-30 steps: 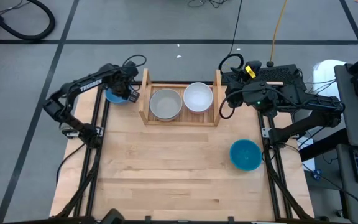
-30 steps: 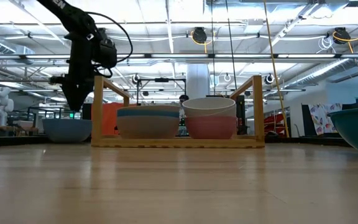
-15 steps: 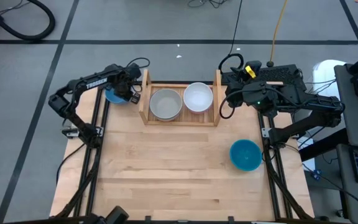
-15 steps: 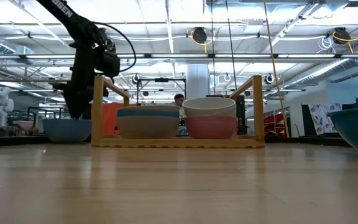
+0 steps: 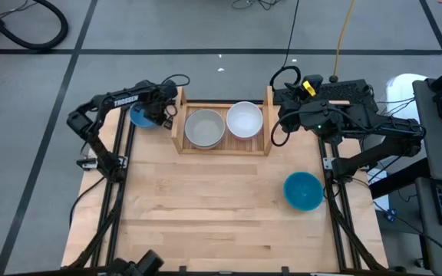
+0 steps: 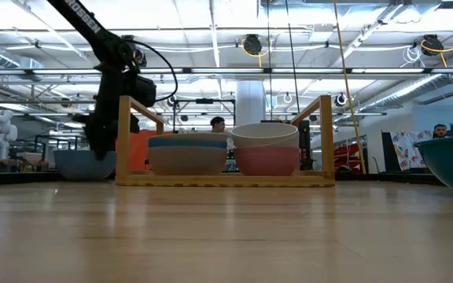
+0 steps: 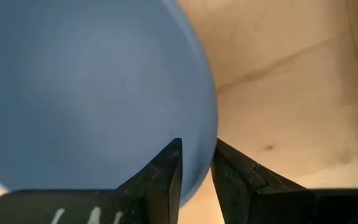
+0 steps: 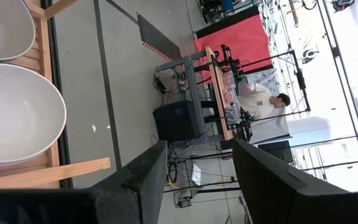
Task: Place and stack bowls onto a shelf
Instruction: Stack the light blue bowl on top of the white bowl on the shelf
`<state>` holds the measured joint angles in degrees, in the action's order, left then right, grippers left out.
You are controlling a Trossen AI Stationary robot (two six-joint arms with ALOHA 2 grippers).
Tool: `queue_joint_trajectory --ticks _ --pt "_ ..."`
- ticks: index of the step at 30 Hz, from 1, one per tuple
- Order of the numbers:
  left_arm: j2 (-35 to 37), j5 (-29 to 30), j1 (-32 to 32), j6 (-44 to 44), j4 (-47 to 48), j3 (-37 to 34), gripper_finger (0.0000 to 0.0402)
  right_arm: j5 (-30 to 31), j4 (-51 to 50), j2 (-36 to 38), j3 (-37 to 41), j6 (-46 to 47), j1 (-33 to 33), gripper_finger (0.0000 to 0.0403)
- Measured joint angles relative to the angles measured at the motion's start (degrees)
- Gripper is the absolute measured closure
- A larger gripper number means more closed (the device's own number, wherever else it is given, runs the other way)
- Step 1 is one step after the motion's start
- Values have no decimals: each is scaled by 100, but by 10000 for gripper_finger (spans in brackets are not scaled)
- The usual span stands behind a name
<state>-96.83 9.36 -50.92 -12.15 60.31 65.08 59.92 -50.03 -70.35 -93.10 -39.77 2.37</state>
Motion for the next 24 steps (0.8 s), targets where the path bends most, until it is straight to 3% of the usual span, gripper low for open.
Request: queue_joint_trajectory --ticks 5,11,18,24 --pt "-18 15 -1 -57 -279 0 324 2 1 1 -2 4 0 227" --pt "-18 20 -49 -175 -338 0 389 2 1 1 -1 4 0 227" --pt "185 121 -44 -298 -129 0 391 3 1 2 -2 0 0 227" --pt "1018 173 -44 -294 156 0 391 4 1 2 -2 -2 0 227"
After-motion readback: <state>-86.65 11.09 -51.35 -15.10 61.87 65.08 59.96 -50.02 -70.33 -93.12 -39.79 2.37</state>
